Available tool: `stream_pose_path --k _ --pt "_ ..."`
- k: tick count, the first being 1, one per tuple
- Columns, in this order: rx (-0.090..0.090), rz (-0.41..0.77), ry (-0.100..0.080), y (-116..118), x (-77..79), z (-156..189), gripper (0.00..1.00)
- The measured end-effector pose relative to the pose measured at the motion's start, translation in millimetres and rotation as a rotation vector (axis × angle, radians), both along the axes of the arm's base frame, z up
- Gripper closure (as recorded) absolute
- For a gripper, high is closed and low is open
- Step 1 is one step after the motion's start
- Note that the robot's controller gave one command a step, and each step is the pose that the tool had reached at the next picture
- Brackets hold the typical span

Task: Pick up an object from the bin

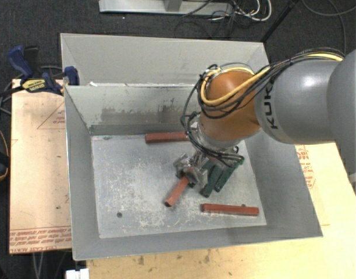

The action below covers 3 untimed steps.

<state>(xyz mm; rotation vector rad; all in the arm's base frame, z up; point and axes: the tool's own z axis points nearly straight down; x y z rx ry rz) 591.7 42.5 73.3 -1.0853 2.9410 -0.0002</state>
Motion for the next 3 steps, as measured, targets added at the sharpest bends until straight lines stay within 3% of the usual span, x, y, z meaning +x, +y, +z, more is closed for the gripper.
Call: stream_pose_path --k 2,3 --pt "0.0 0.0 0.013 0.4 -3.9 20.8 1.0" --pt "0.0 0.0 0.01 0.6 -3.0 45.0 1.0"
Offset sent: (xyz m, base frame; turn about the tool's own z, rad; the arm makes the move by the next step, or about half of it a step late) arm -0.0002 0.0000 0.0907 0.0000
